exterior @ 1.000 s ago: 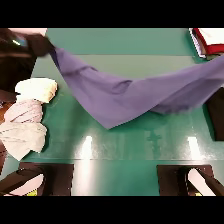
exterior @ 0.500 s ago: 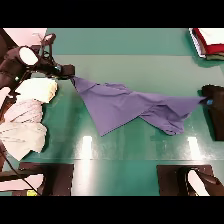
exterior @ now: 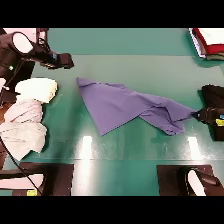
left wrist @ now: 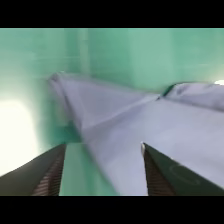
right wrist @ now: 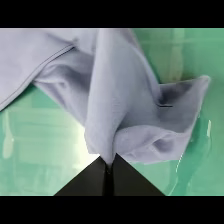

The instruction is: Fold the shirts.

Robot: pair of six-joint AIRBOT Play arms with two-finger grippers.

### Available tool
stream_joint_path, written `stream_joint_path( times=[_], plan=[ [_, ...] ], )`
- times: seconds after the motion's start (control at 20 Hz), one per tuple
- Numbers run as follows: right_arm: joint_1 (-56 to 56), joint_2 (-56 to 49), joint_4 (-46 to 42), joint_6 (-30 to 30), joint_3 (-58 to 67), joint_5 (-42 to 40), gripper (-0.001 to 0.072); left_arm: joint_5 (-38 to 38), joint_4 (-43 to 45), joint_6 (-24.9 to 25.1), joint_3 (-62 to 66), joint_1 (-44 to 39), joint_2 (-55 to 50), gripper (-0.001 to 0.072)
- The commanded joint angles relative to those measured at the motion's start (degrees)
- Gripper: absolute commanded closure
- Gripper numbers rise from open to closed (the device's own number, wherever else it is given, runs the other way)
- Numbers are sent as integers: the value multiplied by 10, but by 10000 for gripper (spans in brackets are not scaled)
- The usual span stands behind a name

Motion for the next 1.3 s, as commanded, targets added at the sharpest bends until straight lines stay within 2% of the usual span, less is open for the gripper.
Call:
stream_joint_path(
  times=[0.0,0.1,0.15,0.4,0.55,0.65,0.8,0.95,1.1,1.25],
  plan=[
    [-27,4,-1,0,-5,-7,695,-101,72,-5,40,0,5,152],
    [-40,4,-1,0,-5,-22,694,-140,56,-7,20,0,15,167],
    [-41,4,-1,0,-5,-34,695,-141,25,-7,-9,0,26,213],
    [-41,3,35,0,-5,-118,695,-17,-164,-4,-266,0,116,210],
    [-37,-36,113,-2,-4,-145,695,32,-229,13,-407,-4,165,210],
    [-13,-78,153,-10,-4,-158,695,62,-236,17,-470,-33,180,211],
    [43,-127,152,-12,11,-193,695,116,-254,14,-515,-108,181,210],
    [84,-182,147,-12,79,-195,695,156,-264,7,-529,-164,180,210],
    [110,-228,147,-12,143,-188,695,187,-270,-7,-529,-198,169,210],
    [131,-258,147,-12,180,-178,695,197,-320,-4,-529,-220,138,210]
  ],
)
